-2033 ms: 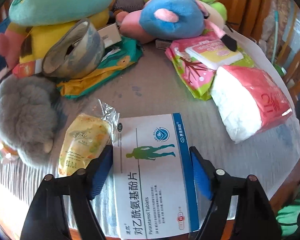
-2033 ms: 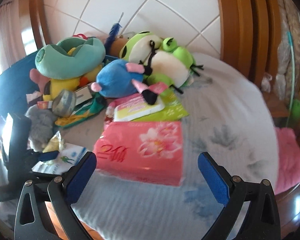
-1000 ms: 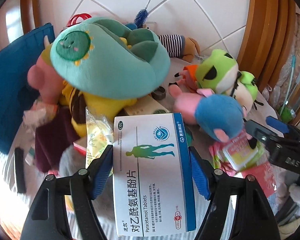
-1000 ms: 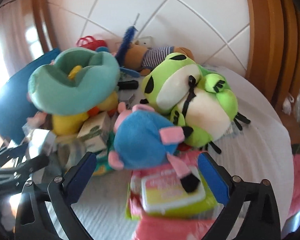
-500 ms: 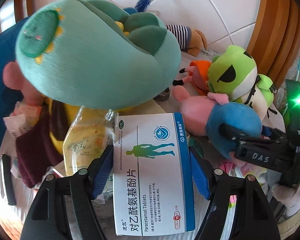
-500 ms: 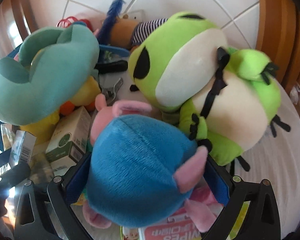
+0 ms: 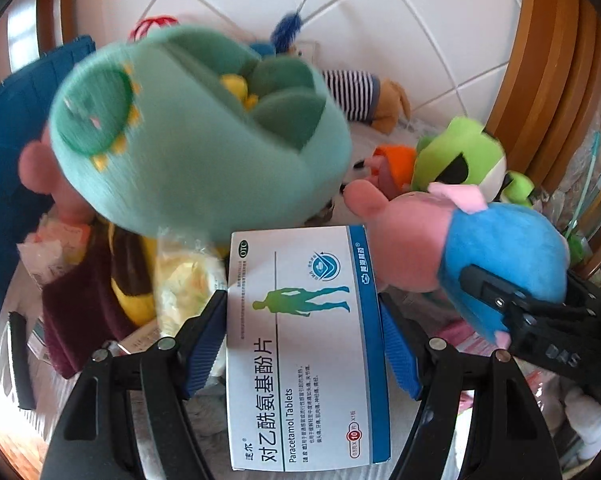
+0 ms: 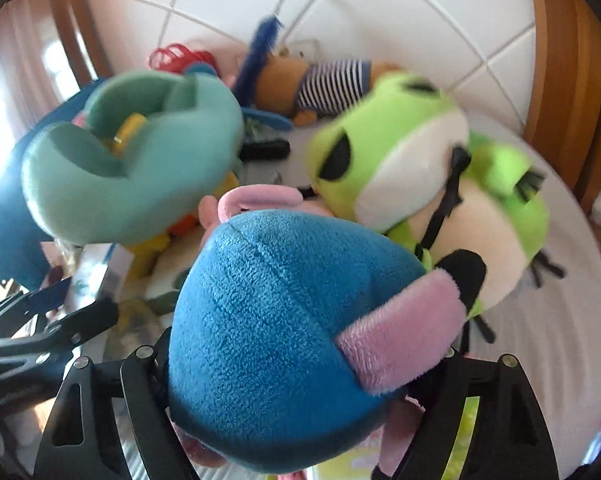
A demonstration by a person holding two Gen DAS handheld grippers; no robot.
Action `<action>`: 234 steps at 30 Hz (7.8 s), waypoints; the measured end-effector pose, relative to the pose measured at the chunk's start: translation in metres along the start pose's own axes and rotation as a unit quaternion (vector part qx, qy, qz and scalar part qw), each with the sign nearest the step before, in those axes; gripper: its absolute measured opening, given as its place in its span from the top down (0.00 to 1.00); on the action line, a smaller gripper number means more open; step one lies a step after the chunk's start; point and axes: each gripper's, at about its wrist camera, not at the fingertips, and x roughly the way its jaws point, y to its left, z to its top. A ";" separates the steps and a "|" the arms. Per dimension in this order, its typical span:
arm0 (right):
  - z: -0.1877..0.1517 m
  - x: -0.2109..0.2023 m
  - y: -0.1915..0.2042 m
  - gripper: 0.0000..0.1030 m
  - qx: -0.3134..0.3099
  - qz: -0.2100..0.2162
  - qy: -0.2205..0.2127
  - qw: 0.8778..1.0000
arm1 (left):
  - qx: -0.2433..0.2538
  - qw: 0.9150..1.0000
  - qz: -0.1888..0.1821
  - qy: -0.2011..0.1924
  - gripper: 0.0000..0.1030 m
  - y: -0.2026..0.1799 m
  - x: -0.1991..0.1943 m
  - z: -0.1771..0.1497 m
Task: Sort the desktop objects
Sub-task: 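Grasp the blue pig plush with the right gripper while the left holds the paracetamol box, then carry the paracetamol box and blue pig plush over the blue crate with both grippers, then open both grippers to drop the box and pig plush into the crate, then withdraw both grippers from the crate back over the pile, then grasp the Estazolam tablets box with the left gripper while the right grasps the Kotex pack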
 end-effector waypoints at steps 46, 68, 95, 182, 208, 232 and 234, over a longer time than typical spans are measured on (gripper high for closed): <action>0.140 -0.066 0.484 0.18 -0.162 0.206 -0.190 0.946 | -0.101 0.952 0.192 -0.217 0.30 0.416 -0.250 0.078; 0.197 0.037 0.698 0.16 -0.171 0.137 -0.171 0.960 | -0.099 0.967 0.157 -0.177 0.30 0.643 -0.197 0.132; 0.201 0.046 0.701 0.06 -0.156 0.073 -0.174 0.970 | -0.071 0.979 0.125 -0.141 0.02 0.657 -0.172 0.138; -0.040 0.018 0.287 0.30 0.102 -0.128 0.020 0.986 | 0.120 0.986 -0.040 0.112 0.02 0.299 0.009 -0.044; -0.119 0.073 0.332 0.17 0.092 -0.116 0.046 0.988 | 0.114 0.984 -0.057 0.128 0.13 0.313 0.076 -0.095; -0.133 0.089 0.335 0.07 0.077 -0.089 0.025 0.993 | 0.083 0.989 -0.059 0.108 0.53 0.337 0.067 -0.109; -0.134 0.093 0.334 0.10 0.080 -0.090 0.026 0.992 | 0.098 0.989 -0.053 0.101 0.55 0.334 0.065 -0.114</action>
